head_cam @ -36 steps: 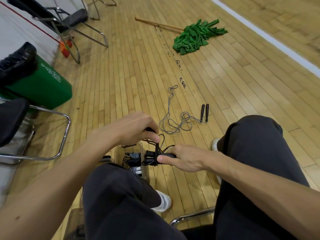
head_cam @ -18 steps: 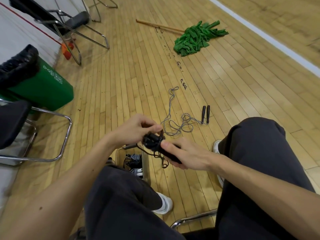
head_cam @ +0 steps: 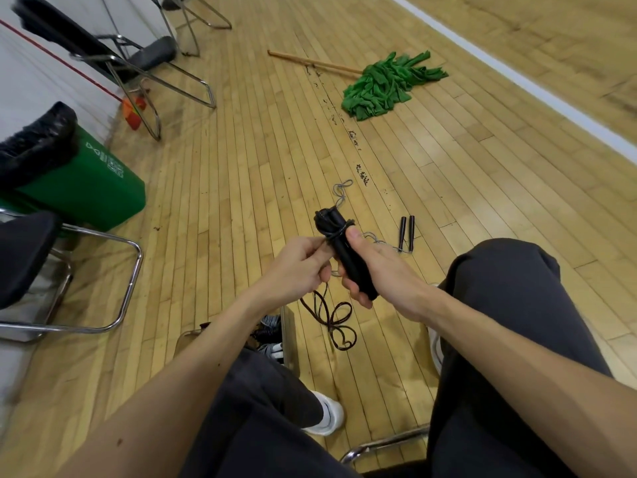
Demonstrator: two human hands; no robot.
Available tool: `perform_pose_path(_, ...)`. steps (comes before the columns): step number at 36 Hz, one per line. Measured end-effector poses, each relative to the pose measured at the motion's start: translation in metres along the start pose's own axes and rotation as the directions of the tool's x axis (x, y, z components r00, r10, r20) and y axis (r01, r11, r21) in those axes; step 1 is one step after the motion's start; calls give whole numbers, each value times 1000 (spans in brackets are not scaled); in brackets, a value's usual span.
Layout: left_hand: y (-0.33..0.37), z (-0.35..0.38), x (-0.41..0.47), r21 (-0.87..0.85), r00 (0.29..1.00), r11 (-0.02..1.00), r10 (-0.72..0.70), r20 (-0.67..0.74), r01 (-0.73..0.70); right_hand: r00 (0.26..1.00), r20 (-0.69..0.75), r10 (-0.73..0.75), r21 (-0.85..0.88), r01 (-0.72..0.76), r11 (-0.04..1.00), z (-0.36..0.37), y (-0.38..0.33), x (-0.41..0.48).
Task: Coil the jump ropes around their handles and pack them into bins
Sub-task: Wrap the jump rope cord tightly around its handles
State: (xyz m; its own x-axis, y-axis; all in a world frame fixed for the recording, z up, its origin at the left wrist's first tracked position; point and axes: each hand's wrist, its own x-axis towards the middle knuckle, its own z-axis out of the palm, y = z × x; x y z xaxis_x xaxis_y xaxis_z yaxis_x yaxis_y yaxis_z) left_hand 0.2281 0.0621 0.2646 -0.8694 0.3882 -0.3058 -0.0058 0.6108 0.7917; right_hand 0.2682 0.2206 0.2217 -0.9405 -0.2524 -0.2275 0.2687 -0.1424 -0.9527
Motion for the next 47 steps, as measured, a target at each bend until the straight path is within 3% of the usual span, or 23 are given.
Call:
perform_pose_path(10, -12, -1, -11, 100, 999, 994, -39, -13, 40, 987, -145, 69, -9, -71, 997, -6, 1, 5)
perform_pose_path(15, -6, 4, -21, 441, 989, 895, 115, -91, -64, 980, -184, 71, -71, -85, 994, -6, 4, 8)
perform_pose_path(18, -2, 2, -25, 532, 978, 844, 160, -132, -66, 982, -177, 63, -102, -82, 991, -4, 5, 10)
perform_pose_path(25, -3, 3, -32, 550, 980, 834, 142, -139, -43, 981, -193, 28, -167, -61, 984, -4, 12, 12)
perform_pose_path(35, -5, 1, -37, 629, 985, 777, 128, -120, -24, 996, -66, 64, -260, -79, 962, -6, 25, 16)
perform_pose_path(38, -5, -1, -35, 465, 994, 885, 17, -112, 37, 995, -79, 55, -285, -76, 955, -5, 26, 17)
perform_pose_path(40, -7, -2, -34, 170, 991, 978, -113, -76, 124, 993, -108, 42, -274, -70, 959, -6, 26, 19)
perform_pose_path(42, -14, -1, -34, -59, 979, 978, -202, -36, 199, 985, -165, 39, -233, -78, 969, -10, 26, 22)
perform_pose_path(45, -26, 6, -37, -198, 970, 950, -241, 19, 240, 973, -229, 37, -219, -88, 972, -15, 28, 26)
perform_pose_path(47, -30, 9, -37, -162, 972, 958, -236, 13, 235, 968, -248, 43, -251, -107, 962, -16, 31, 28)
